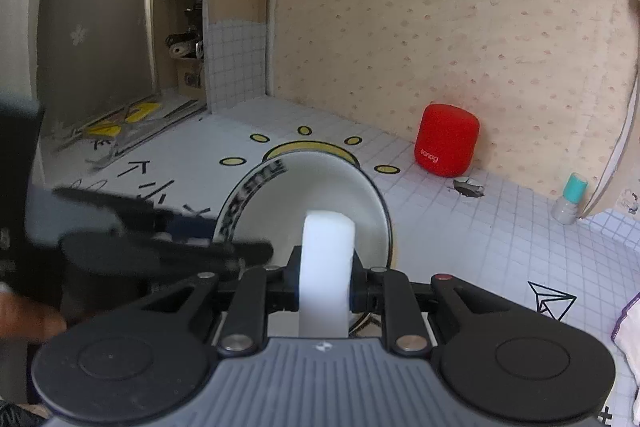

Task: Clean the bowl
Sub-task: 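Keep the bowl gripped with the left gripper while the right gripper wipes the inner rim, then hold the yellow bowl tilted with the left gripper while the right gripper scrubs its inside with the sponge, then rotate the bowl with the left gripper while the right gripper rubs the sponge along the inner wall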

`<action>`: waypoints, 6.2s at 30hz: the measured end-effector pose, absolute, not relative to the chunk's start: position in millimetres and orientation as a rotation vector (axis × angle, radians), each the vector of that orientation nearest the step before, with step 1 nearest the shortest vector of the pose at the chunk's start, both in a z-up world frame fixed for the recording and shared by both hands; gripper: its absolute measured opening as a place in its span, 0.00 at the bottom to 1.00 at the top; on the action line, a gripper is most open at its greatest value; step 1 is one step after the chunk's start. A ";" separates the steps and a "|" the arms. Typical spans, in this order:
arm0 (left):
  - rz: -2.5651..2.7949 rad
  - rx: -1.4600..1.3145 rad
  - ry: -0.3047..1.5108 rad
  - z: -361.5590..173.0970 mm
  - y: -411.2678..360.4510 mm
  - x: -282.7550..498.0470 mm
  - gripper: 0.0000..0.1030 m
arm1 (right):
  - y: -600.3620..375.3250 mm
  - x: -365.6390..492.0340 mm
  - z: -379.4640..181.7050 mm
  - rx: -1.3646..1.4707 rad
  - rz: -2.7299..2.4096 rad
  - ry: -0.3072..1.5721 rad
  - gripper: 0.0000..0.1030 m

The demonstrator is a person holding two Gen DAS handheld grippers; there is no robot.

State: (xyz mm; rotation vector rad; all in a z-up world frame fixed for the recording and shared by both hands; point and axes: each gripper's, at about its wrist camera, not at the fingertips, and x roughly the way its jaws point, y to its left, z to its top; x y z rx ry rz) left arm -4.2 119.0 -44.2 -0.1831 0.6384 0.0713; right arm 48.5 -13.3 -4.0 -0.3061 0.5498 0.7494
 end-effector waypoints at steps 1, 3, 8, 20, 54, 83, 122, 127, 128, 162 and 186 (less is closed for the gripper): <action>0.066 -0.180 0.643 -45.3 117.1 -5.4 0.40 | -12.5 49.3 -3.1 -0.304 0.746 0.545 0.18; 0.070 -0.180 0.642 -45.2 115.9 -7.8 0.39 | -10.6 50.6 -2.0 -0.311 0.749 0.541 0.18; 0.103 -0.172 0.584 -30.3 122.5 -11.1 0.39 | -7.2 47.9 -3.6 -0.351 0.757 0.538 0.18; 0.093 -0.197 0.645 -46.3 122.5 -3.0 0.38 | -8.9 49.3 -0.6 -0.327 0.745 0.524 0.18; 0.139 -0.168 0.607 -40.4 122.4 -9.8 0.39 | -5.8 39.5 -8.2 -0.405 0.779 0.557 0.18; 0.113 -0.145 0.636 -50.2 112.8 -21.8 0.39 | 3.6 38.6 10.3 -0.327 0.802 0.509 0.18; 0.160 -0.176 0.622 -49.6 129.4 -28.7 0.40 | 19.8 34.8 -7.5 -0.427 0.826 0.545 0.17; 0.152 -0.165 0.625 -49.9 127.3 -30.4 0.40 | 17.8 34.1 -0.7 -0.402 0.824 0.526 0.18; 0.150 -0.160 0.625 -50.1 126.7 -31.2 0.40 | 17.7 34.5 1.9 -0.390 0.822 0.516 0.18; 0.180 -0.164 0.629 -50.5 144.5 -29.1 0.43 | 24.3 37.4 -0.5 -0.390 0.837 0.509 0.17; 0.161 -0.154 0.623 -50.3 139.3 -41.2 0.41 | 40.2 28.8 -1.5 -0.414 0.907 0.534 0.18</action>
